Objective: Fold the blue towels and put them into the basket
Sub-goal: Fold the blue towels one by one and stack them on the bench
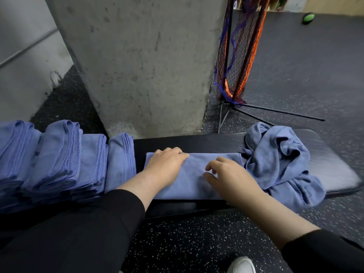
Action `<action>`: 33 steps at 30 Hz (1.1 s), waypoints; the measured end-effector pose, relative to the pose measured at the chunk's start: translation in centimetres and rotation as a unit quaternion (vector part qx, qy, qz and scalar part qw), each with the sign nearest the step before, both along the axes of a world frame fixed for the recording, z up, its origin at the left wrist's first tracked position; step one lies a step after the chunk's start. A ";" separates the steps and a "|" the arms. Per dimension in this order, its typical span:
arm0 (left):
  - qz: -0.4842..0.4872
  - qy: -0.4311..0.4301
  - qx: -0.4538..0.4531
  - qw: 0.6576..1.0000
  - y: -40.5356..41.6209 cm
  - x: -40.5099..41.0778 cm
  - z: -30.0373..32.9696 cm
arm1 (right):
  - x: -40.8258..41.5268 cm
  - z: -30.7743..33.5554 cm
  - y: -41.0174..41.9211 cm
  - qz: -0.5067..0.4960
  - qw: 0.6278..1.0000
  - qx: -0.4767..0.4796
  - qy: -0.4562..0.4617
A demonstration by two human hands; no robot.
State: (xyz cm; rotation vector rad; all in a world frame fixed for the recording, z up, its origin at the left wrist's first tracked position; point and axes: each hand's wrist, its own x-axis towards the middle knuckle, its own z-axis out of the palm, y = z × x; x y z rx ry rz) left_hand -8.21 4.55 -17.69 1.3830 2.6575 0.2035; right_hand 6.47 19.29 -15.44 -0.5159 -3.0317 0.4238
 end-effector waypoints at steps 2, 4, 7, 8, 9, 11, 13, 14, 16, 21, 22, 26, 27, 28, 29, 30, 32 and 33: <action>0.010 0.008 0.003 1.000 0.2 -0.2 -0.2 | 0.8 0.6 -0.1 -0.007 1.000 0.006 -0.017; 0.020 0.013 0.001 1.000 0.6 -0.2 -0.2 | 1.6 0.5 -0.3 -0.012 0.998 0.011 -0.065; 0.048 0.025 -0.002 0.999 1.2 -0.1 0.3 | 2.0 -0.3 -0.1 -0.024 0.996 0.010 -0.088; 0.058 0.028 -0.002 0.998 1.3 0.0 0.4 | 1.9 -0.4 0.0 -0.036 0.996 0.013 -0.082; 0.068 0.027 -0.006 0.997 1.2 0.0 0.6 | 1.6 -0.6 0.2 -0.043 0.996 0.025 -0.072; 0.077 0.025 -0.019 0.997 0.9 0.2 0.8 | 0.8 -0.9 0.3 -0.051 0.994 0.059 -0.073; 0.082 0.027 -0.031 0.996 0.3 0.4 1.1 | -0.3 -0.8 0.2 -0.064 0.991 0.077 -0.090; 0.083 0.034 -0.034 0.995 0.0 0.5 1.4 | -0.9 -0.8 0.1 -0.066 0.990 0.084 -0.095; 0.080 0.033 -0.051 0.995 -0.8 0.8 1.9 | -2.2 -1.2 0.0 -0.057 0.990 0.088 -0.100; 0.081 0.006 -0.070 0.994 -2.4 1.6 2.9 | -5.6 -2.5 1.8 0.011 0.996 0.035 -0.078; 0.078 0.028 -0.060 0.995 -2.6 1.6 2.9 | -6.1 -2.5 2.2 0.025 0.996 0.015 -0.086; 0.039 0.062 -0.030 0.997 -2.8 0.6 2.2 | -6.4 -2.0 2.1 0.023 0.998 -0.005 -0.056; 0.024 0.054 -0.032 0.998 -2.8 0.3 1.9 | -5.9 -1.8 1.6 0.001 1.000 0.002 -0.015; 0.013 0.048 -0.037 0.998 -2.8 0.0 1.6 | -5.3 -1.7 1.0 -0.029 0.999 0.004 0.019; 0.009 0.042 -0.043 0.998 -2.6 -0.2 1.3 | -4.5 -1.6 0.2 -0.061 0.998 0.002 0.035; 0.011 0.036 -0.046 0.998 -2.5 -0.3 1.1 | -3.9 -1.8 -0.5 -0.080 0.996 -0.001 0.033; 0.023 0.023 -0.043 0.999 -2.0 -0.4 1.0 | -2.9 -2.8 -1.7 -0.073 0.997 0.011 -0.017; 0.028 0.018 -0.039 0.999 -1.7 -0.5 1.0 | -2.8 -3.4 -1.8 -0.056 0.997 0.020 -0.047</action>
